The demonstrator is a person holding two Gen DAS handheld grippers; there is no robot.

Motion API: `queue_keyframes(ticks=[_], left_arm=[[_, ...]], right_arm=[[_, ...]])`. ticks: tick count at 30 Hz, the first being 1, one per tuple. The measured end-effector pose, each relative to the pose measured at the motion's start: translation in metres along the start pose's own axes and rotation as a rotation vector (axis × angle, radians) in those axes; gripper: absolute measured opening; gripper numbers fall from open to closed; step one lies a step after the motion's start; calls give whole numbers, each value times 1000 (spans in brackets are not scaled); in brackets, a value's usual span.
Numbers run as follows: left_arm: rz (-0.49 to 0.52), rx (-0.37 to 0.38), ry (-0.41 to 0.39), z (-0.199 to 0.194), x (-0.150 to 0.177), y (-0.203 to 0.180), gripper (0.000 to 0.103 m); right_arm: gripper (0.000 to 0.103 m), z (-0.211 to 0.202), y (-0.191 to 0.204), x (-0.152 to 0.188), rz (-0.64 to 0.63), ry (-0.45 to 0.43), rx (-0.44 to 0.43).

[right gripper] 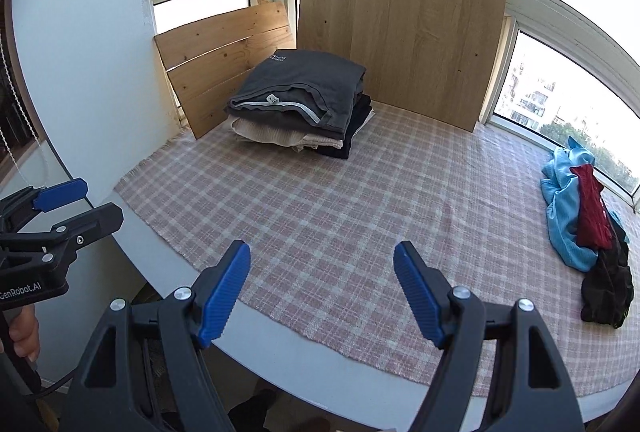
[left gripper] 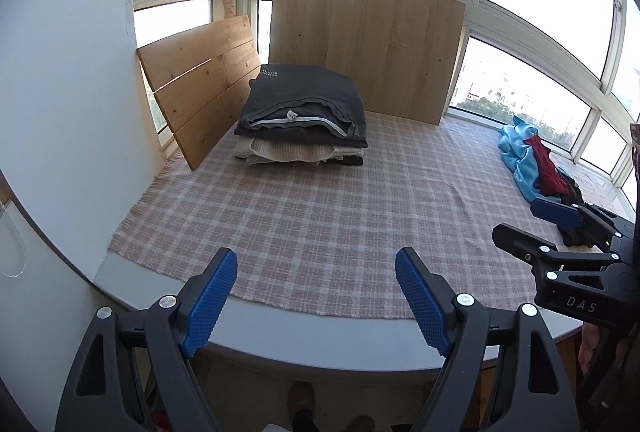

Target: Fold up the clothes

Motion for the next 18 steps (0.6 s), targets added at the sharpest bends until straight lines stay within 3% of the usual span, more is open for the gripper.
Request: queue_keyframes(ticks=[15, 18], left_arm=[[-29, 8, 0, -6, 1, 5, 80], [-21, -7, -37, -11, 0, 3, 80]], right_arm=[[74, -9, 3, 4, -5, -5, 2], [74, -8, 3, 5, -4, -2, 5]])
Point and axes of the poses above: each gripper's, at about its wrist camera, not at the fingertips, and z roughly the way its jaws point, y to its left, x to its underside, the point moved 7 cm from there along z, roughly the way its jaws point, and after that the axes turned 11 degrees about -x, right-handed, at the moved point
